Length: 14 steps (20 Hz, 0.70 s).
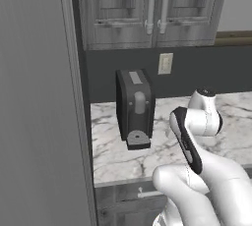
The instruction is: Take the fork and place it on the left side of the plate. Then take the spoon and place it on the right side of the plate. Make sure they're directly next to the plate.
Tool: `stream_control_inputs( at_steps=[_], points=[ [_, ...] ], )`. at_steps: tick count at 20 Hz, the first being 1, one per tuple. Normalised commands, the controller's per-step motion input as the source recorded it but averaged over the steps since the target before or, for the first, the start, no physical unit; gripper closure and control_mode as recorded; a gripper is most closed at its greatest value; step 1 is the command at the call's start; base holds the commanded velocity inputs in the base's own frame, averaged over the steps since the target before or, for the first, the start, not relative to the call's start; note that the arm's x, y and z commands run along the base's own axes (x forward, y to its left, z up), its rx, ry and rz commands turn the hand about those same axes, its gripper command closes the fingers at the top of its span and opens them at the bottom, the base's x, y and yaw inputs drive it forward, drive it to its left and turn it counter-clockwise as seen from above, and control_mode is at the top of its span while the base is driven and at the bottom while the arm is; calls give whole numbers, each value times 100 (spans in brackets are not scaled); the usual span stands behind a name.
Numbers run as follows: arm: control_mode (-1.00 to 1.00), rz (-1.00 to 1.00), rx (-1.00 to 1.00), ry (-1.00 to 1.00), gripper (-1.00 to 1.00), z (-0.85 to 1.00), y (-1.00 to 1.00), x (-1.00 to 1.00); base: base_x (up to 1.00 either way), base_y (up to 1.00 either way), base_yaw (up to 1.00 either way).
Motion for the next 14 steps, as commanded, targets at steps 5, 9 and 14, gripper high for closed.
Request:
stream_control_inputs(
  at_steps=[5, 9, 14],
  points=[
    [-100, 0, -3, -20, 100, 91, 0, -21, 0, 0, 0],
    [-100, 0, -4, -21, 100, 90, 0, -24, 0, 0, 0],
    [-100, 0, -1, -18, 100, 88, 0, -10, 0, 0, 0]
  ],
)
